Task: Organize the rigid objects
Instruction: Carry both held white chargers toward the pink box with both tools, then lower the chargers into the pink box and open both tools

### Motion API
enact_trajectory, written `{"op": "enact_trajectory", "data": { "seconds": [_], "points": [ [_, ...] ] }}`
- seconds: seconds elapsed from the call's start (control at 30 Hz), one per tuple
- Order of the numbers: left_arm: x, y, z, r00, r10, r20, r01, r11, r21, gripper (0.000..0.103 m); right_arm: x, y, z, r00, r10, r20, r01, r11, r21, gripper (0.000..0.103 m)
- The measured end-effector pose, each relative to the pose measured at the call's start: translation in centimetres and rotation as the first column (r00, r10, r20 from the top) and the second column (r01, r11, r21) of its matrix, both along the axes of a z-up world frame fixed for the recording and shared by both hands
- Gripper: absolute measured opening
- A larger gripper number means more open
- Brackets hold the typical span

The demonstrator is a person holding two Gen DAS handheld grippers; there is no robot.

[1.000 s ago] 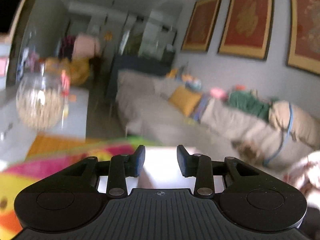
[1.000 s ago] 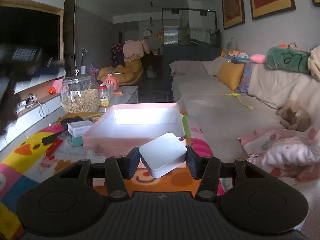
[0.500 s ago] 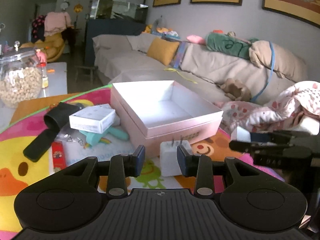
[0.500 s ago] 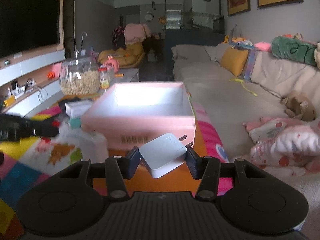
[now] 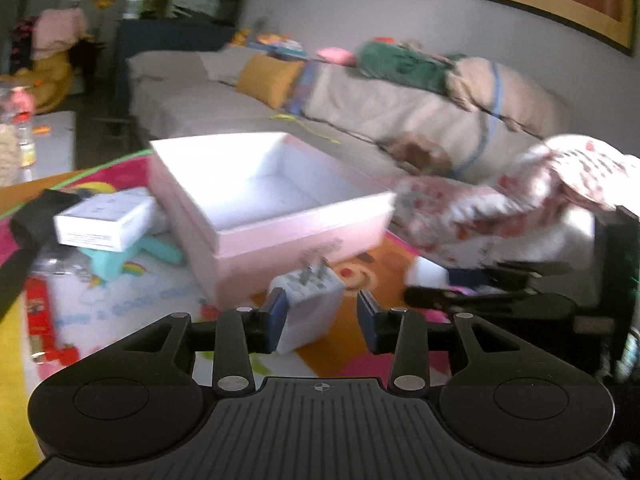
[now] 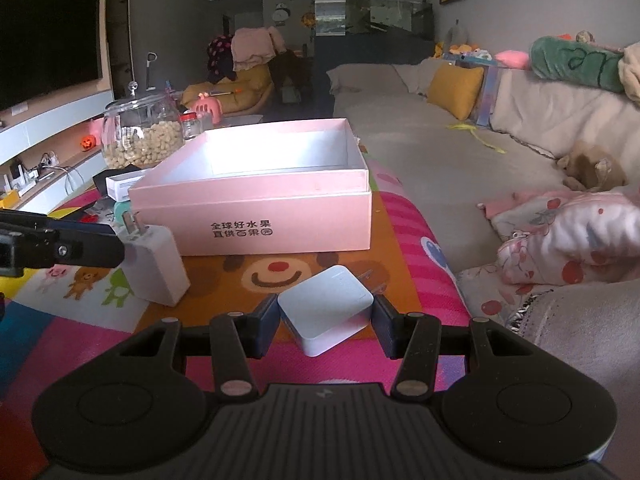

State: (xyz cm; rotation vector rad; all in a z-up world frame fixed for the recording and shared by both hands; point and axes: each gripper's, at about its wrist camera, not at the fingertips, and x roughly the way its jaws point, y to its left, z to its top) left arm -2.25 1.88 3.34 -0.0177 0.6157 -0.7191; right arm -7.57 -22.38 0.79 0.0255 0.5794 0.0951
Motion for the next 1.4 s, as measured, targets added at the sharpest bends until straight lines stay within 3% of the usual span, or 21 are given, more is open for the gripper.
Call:
{"op": "enact_trajectory", "data": {
  "seconds": [0.13, 0.2, 0.33, 0.67, 0.83, 0.87, 0.9, 0.97, 1.2, 1.4],
  "points": [
    [-1.3, -1.4, -0.2, 0.99, -0.14, -0.028, 0.142, 0.989, 0.043, 0.042, -0.1, 0.0, 0.1, 1.0, 0.002, 0.005, -0.002, 1.0, 0.007, 0.05],
    [-2.0, -1.7, 0.1, 0.992, -0.12, 0.028, 0.117, 0.99, 0.079, 0.042, -0.2, -0.1, 0.1, 1.0, 0.0, 0.008, -0.001, 1.0, 0.009, 0.05],
    [-2.2, -1.6, 0.7, 0.989, 0.011, 0.15, -0.033, 0.989, 0.146, 0.042, -0.2, 0.0, 0.1, 1.0, 0.005, 0.002, -0.005, 1.0, 0.011, 0.05],
    [1.3, -4.4, -1.4, 0.996, 0.034, 0.086, -0.048, 0.984, 0.17, 0.043, -0.2, 0.2, 0.0, 1.0, 0.02, -0.006, -0.02, 1.0, 0.002, 0.05],
    [1.9, -5.7, -2.8, 0.994, 0.033, 0.107, -0.053, 0.981, 0.184, 0.043, -0.2, 0.2, 0.0, 1.0, 0.022, -0.007, -0.022, 1.0, 0.0, 0.05],
    [1.9, -5.7, -3.0, 0.994, 0.03, 0.107, -0.051, 0.98, 0.192, 0.038, -0.2, 0.2, 0.0, 1.0, 0.023, -0.007, -0.023, 1.0, 0.001, 0.05],
    [1.8, -5.8, -3.0, 0.993, 0.029, 0.113, -0.051, 0.977, 0.206, 0.026, -0.2, 0.2, 0.0, 1.0, 0.023, -0.007, -0.023, 1.0, 0.001, 0.05],
    [1.6, -5.8, -3.2, 0.993, 0.028, 0.111, -0.052, 0.973, 0.223, 0.026, -0.1, 0.3, 0.0, 1.0, 0.025, -0.009, -0.025, 1.0, 0.0, 0.05],
    [0.0, -4.7, -2.7, 0.992, 0.008, 0.122, -0.032, 0.979, 0.203, 0.026, -0.3, 0.5, 0.0, 0.999, 0.034, -0.018, -0.035, 0.999, -0.02, 0.05],
    [-0.7, -3.1, -0.3, 0.991, 0.006, 0.135, -0.021, 0.993, 0.113, 0.026, -0.6, 0.9, 1.3, 0.999, 0.028, 0.032, -0.026, 0.998, -0.058, 0.05]
  ]
}}
